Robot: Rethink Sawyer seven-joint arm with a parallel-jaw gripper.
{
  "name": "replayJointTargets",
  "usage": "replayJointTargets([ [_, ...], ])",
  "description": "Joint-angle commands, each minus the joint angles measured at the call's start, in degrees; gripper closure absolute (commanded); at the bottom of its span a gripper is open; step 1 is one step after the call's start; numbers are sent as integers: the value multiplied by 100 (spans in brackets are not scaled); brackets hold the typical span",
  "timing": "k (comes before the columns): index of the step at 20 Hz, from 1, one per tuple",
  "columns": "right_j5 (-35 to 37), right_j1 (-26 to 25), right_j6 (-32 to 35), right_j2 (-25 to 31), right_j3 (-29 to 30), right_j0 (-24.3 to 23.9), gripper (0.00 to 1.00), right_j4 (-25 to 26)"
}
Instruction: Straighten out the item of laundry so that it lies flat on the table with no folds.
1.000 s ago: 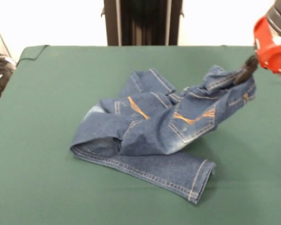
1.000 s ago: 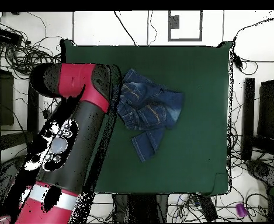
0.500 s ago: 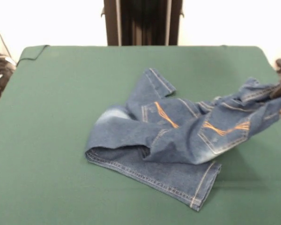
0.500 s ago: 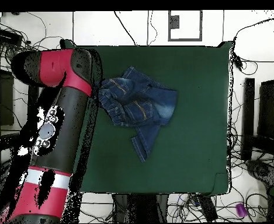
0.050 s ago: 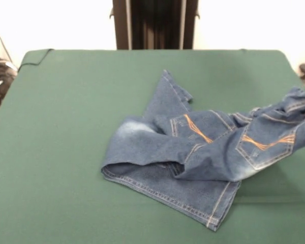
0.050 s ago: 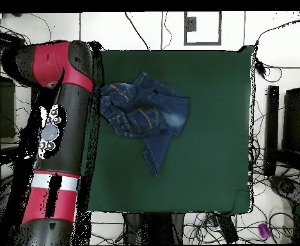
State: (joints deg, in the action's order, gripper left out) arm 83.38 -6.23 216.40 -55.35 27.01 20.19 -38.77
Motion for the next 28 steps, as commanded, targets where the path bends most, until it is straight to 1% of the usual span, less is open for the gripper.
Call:
replayJointTargets([
  [1, 475, 151, 1527, 178, -48, 206, 100, -366],
  [2, 433, 192, 1476, 217, 55, 244, 0, -325],
  [7, 168, 379, 1213, 354, 524, 409, 0, -115],
  [12, 75, 600, 956, 418, 982, 525, 0, 88],
  [14, 59, 804, 732, 492, 1329, 597, 0, 189],
  [16, -49, 1322, 86, 629, 2165, 755, 0, 474],
  [17, -231, 1666, -389, 702, 2712, 841, 0, 670],
  [19, -767, 2345, -1450, 823, 3759, 955, 0, 1077],
  [21, -1352, 2930, -2421, 974, 4551, 942, 0, 1454],
  [23, -1867, 3429, -3232, 1160, 5128, 828, 0, 1833],
  [25, -2224, 3839, -3891, 1338, 5550, 662, 0, 2147],
  [28, -2875, 4297, -4501, 1653, 6069, 373, 0, 2568],
])
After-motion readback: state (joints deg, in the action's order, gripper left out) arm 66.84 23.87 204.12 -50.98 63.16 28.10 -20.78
